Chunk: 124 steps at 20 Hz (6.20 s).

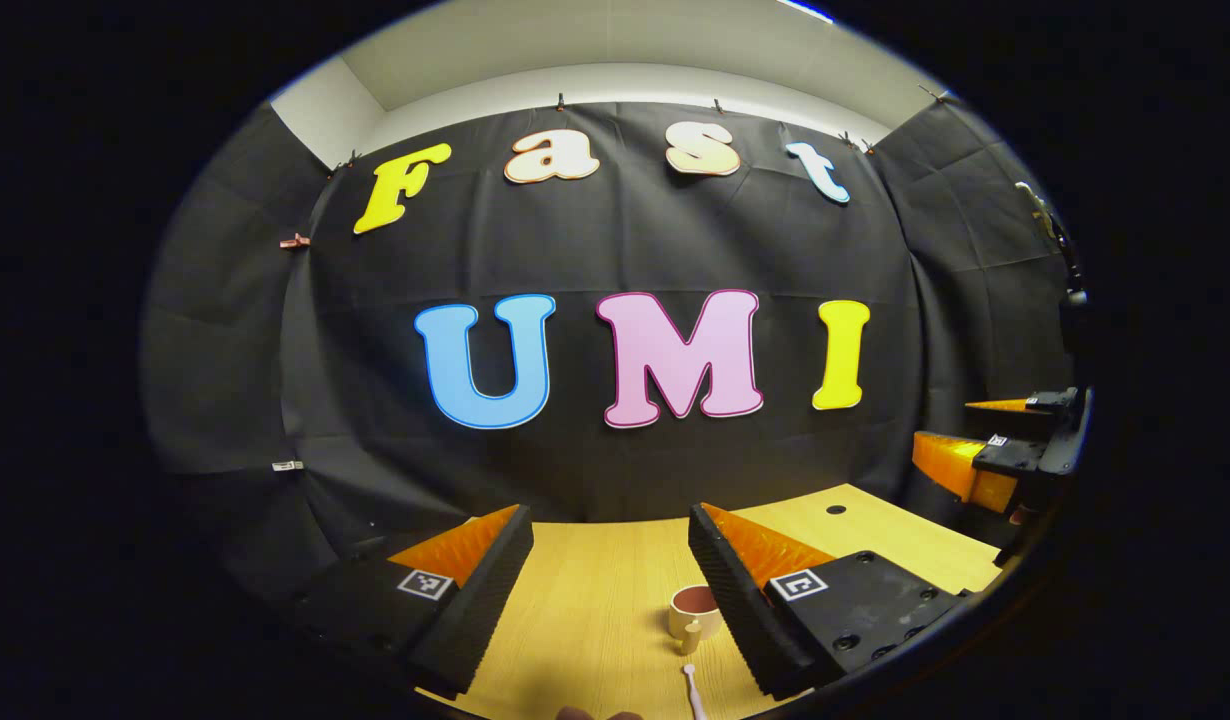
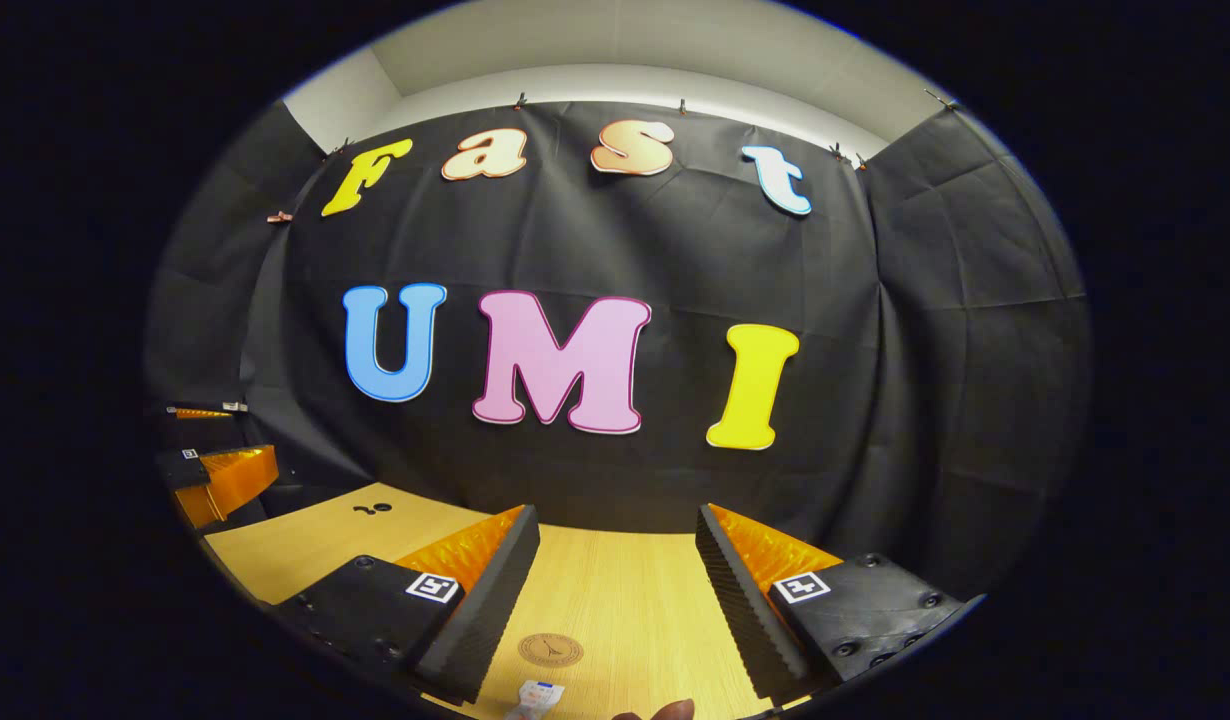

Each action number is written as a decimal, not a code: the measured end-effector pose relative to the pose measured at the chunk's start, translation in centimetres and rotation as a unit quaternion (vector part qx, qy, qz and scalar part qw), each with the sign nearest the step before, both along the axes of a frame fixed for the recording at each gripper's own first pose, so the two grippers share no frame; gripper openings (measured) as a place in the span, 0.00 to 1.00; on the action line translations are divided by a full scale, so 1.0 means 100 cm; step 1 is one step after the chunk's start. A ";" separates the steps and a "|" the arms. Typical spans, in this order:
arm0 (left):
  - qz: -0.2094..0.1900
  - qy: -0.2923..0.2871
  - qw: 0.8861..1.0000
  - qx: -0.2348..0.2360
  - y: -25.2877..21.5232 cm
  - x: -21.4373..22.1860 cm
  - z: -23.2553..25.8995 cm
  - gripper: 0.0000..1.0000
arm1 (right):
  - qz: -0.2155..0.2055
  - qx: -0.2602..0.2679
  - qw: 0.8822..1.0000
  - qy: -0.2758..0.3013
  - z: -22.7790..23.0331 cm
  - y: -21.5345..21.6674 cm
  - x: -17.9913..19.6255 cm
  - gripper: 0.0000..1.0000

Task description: Put the toothbrush and toothpaste on the desktop into the cup, then pick up the cup and place it on the coaster on the desktop.

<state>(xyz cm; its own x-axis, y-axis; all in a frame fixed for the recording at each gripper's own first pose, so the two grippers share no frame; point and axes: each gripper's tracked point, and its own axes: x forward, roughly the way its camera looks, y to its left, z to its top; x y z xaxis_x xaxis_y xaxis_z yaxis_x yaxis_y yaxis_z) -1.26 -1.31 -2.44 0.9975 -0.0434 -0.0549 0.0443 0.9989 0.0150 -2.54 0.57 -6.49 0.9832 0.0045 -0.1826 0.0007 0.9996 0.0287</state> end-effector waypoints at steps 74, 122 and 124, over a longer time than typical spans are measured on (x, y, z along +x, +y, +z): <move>-0.015 0.450 0.893 -0.010 -0.079 -0.021 -0.356 0.64 | 0.124 0.143 0.898 0.398 -0.252 0.014 -0.061 0.24; -0.066 0.238 0.964 -0.096 -0.025 0.013 -0.149 0.06 | 0.206 0.265 0.927 0.169 -0.201 0.189 0.162 0.23; -0.062 0.238 0.964 -0.096 -0.022 0.015 -0.152 0.11 | 0.206 0.259 0.929 0.168 -0.214 0.197 0.168 0.23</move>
